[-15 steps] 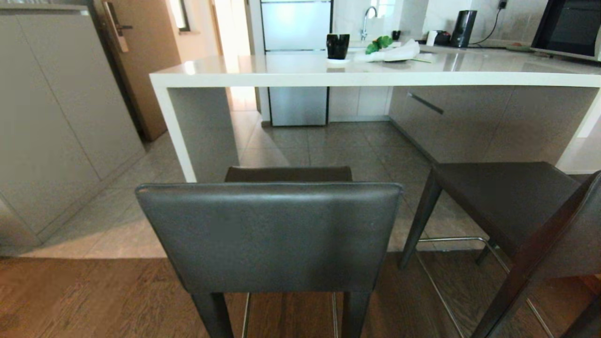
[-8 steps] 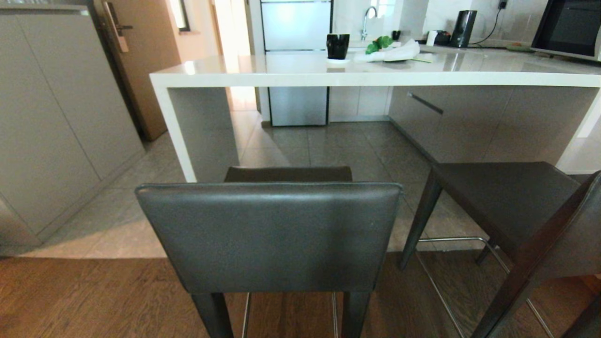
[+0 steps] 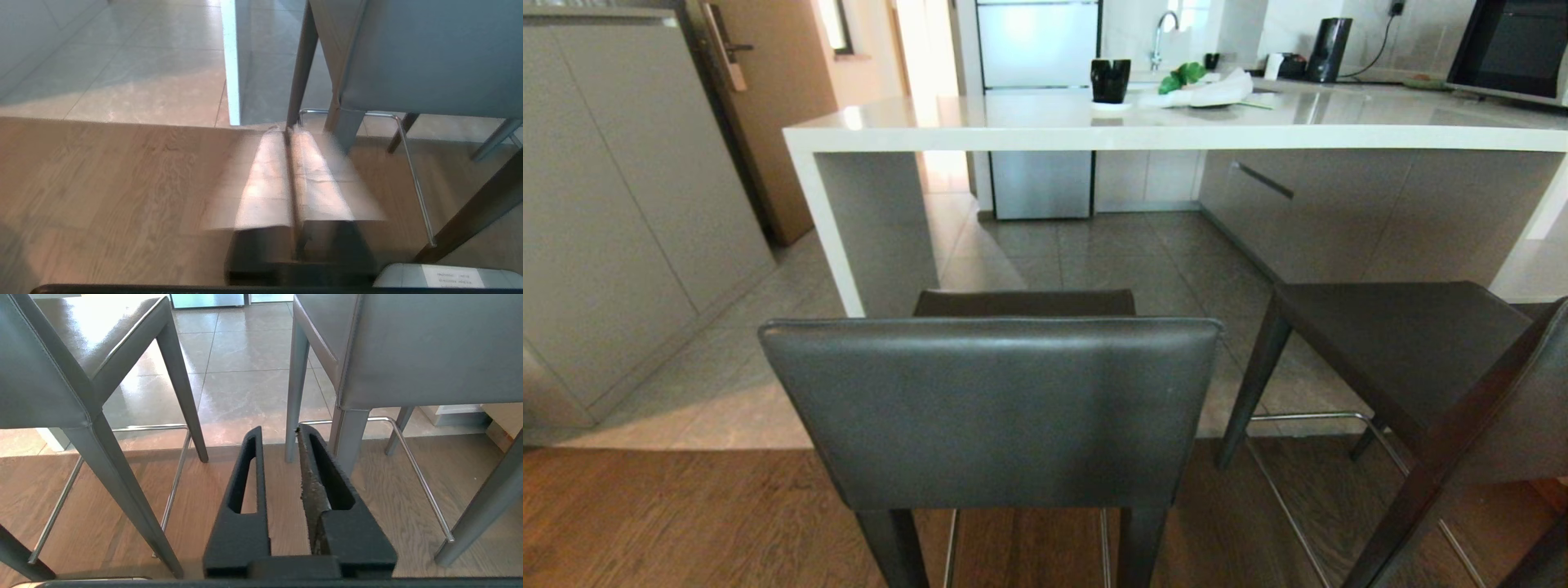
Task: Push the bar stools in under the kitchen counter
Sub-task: Push the gray chair back under the dining table
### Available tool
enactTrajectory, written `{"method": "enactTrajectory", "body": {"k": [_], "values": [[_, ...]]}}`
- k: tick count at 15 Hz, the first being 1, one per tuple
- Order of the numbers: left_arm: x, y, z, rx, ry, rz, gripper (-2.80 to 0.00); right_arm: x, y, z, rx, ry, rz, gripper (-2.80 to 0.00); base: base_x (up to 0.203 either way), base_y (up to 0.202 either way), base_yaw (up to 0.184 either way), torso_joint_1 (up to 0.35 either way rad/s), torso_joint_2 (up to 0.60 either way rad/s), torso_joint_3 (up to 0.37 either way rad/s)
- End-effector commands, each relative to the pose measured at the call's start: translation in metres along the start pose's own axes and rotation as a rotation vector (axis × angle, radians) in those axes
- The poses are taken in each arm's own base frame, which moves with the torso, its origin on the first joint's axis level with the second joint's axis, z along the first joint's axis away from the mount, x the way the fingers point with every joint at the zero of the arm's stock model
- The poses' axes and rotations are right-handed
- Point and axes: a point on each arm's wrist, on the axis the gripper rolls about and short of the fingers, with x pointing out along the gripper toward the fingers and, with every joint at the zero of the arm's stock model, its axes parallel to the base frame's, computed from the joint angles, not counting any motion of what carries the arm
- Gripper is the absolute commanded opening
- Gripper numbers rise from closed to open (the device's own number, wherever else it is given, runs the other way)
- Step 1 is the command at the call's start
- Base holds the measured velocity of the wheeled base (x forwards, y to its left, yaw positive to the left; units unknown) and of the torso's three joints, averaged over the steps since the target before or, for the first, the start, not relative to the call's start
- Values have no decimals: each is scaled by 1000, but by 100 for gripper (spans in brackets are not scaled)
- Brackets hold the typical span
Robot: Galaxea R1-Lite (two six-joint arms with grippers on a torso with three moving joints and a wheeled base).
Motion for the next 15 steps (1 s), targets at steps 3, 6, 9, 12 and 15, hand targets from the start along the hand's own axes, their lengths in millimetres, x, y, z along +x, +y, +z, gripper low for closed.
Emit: {"method": "enactTrajectory", "body": {"k": [3,6,9,12,15], "values": [[0,0,0,-2,2,1,-280,0,0,0,1,0,0,-280,0,0,0,0,0,0],[0,0,0,-2,2,1,-280,0,0,0,5,0,-1,-280,0,0,0,0,0,0],[0,0,0,-2,2,1,-280,0,0,0,7,0,-3,-280,0,0,0,0,0,0],[0,0,0,-2,2,1,-280,0,0,0,11,-1,-3,-280,0,0,0,0,0,0],[0,0,0,-2,2,2,-280,0,0,0,19,-1,-4,-280,0,0,0,0,0,0]]}}
